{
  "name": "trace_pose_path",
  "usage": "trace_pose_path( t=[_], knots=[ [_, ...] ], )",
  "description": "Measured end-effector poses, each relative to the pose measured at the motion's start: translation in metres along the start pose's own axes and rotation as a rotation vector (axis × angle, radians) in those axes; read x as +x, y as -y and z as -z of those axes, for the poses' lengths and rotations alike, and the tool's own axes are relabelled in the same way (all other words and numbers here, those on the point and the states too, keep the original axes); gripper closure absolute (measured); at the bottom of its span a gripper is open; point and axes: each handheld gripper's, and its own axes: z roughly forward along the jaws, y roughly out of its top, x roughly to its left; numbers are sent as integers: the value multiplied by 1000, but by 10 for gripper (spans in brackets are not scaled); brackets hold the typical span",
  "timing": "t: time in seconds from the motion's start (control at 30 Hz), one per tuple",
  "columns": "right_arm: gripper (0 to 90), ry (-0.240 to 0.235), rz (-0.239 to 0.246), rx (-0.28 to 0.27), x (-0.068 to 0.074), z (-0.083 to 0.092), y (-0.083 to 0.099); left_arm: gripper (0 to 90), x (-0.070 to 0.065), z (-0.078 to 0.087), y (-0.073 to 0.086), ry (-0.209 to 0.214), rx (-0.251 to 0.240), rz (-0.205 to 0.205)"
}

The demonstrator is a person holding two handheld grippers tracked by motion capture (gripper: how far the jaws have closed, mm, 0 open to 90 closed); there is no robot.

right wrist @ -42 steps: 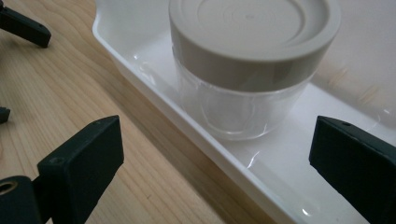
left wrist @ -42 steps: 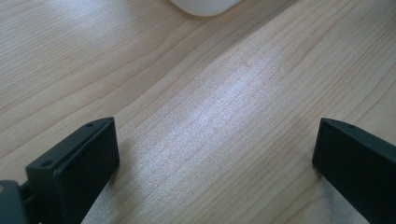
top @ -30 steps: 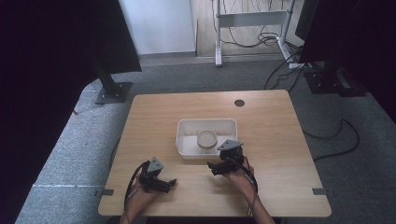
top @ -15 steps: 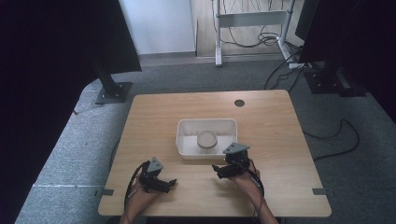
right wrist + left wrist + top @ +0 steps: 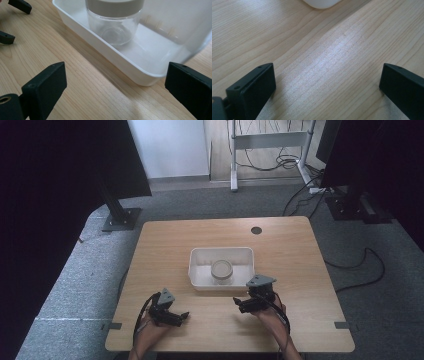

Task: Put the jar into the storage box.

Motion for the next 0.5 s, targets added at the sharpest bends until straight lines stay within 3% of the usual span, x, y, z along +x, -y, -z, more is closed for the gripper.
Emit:
trace_pose_path(
  t=[0.5],
  knots=[
    [34, 30, -20, -3, -9, 19, 16, 3, 0, 0, 0, 0, 0, 0]
  ],
)
